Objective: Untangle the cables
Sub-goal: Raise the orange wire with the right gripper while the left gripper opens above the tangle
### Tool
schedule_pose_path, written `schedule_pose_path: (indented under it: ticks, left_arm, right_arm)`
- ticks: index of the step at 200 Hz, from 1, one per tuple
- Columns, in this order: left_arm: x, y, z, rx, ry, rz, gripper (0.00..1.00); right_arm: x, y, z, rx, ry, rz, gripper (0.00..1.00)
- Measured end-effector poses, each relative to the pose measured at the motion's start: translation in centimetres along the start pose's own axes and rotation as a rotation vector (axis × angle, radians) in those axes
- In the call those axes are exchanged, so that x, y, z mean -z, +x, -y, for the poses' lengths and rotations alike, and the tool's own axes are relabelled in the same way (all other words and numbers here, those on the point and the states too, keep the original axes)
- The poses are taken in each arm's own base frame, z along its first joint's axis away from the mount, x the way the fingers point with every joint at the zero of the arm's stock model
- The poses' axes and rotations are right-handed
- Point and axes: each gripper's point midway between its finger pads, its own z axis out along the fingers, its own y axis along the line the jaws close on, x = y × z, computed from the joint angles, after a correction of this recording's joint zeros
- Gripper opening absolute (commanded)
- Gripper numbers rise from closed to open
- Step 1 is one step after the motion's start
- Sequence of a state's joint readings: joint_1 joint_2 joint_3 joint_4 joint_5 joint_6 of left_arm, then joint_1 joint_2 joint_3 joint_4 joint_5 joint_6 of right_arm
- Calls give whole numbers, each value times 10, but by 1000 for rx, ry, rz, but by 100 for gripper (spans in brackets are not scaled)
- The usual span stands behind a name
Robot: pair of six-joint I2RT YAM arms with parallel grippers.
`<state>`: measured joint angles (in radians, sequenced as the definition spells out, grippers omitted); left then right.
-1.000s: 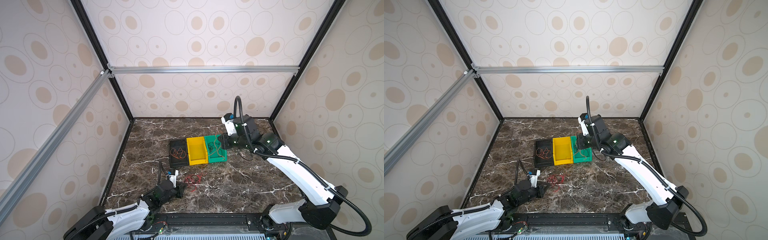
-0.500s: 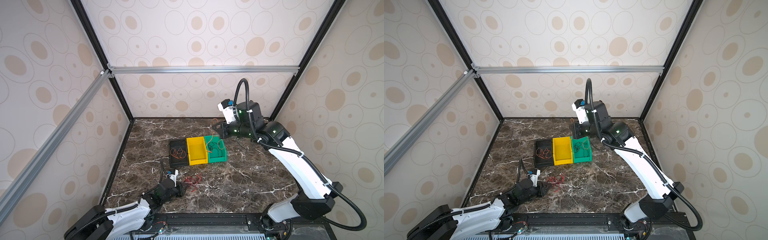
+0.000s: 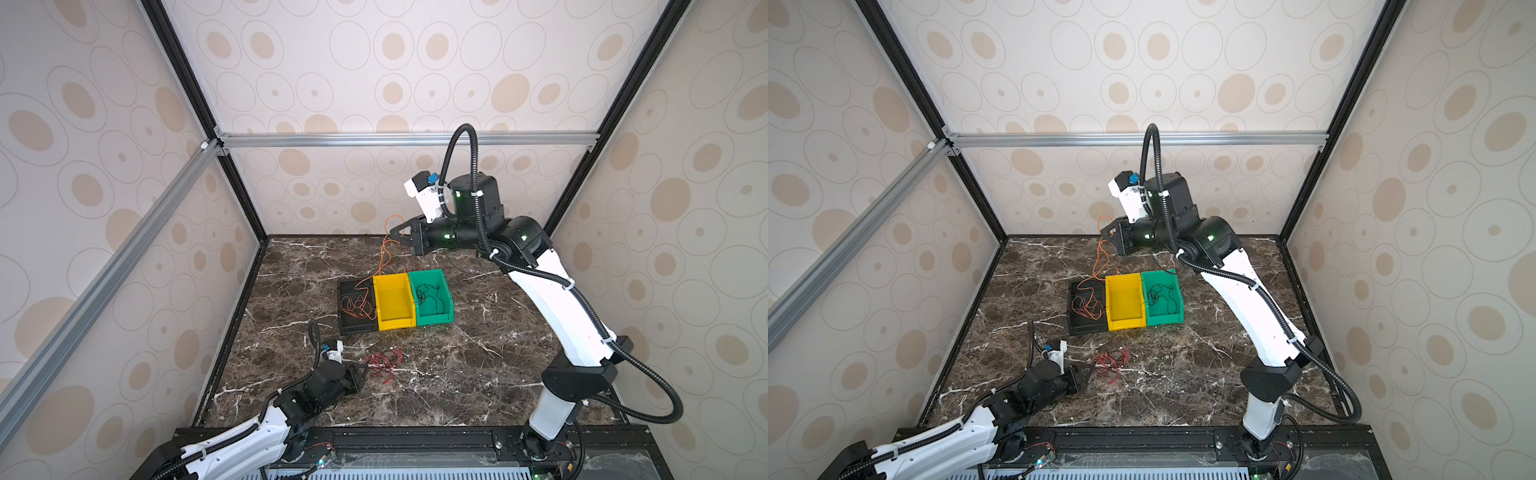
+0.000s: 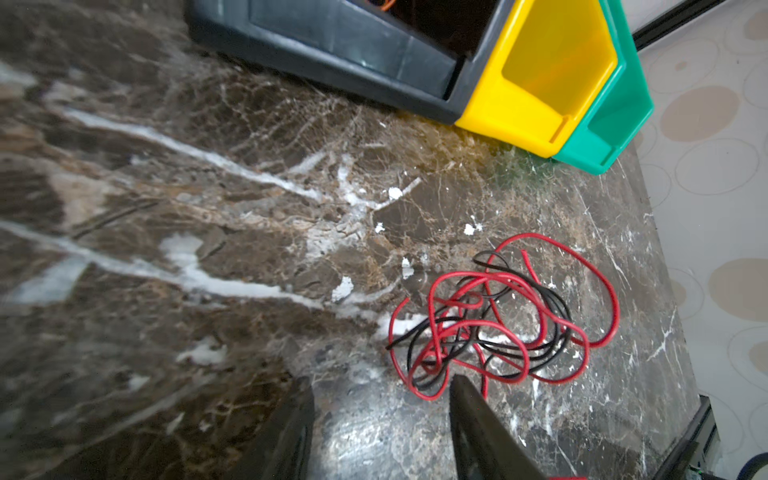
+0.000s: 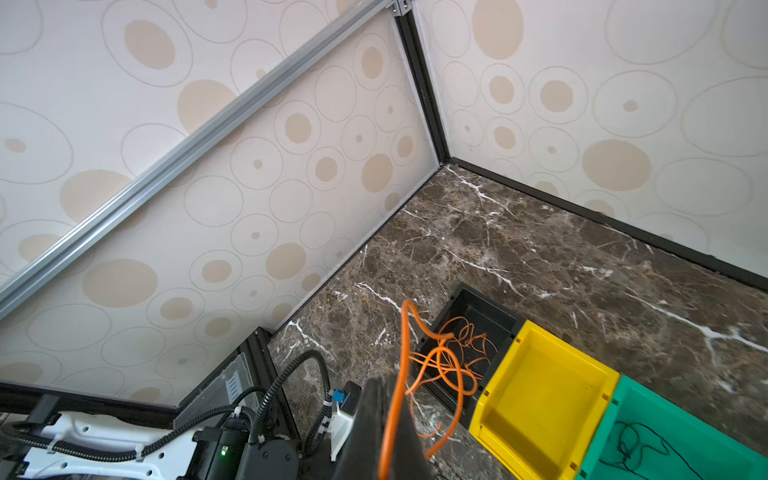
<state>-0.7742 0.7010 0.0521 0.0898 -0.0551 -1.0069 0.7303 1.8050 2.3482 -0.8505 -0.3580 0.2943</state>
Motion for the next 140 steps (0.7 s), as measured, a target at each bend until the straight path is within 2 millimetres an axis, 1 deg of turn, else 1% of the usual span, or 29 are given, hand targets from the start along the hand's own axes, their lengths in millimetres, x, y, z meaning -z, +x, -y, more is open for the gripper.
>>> schedule_pose_path:
  ticks: [29,59,82,94,107,140]
  left_arm:
    - [3,-4,3,14,14,17,53]
    - [4,-5,2,19,14,22,53]
    - [3,-4,1,21,11,20,53]
    - [3,-2,-1,22,7,17,53]
    - [3,-1,-2,22,4,15,53]
    - [2,0,-3,21,-1,11,53]
  right_arm:
    - [-27,5,3,-19,-38,-34,0]
    - [-60,14,12,-49,-65,-80,0]
    - [-76,19,17,-68,-76,-99,0]
    - [-79,20,17,-74,-79,-102,0]
    - [-77,16,14,-76,-87,-94,0]
    - [-63,-4,1,-58,-119,-32,0]
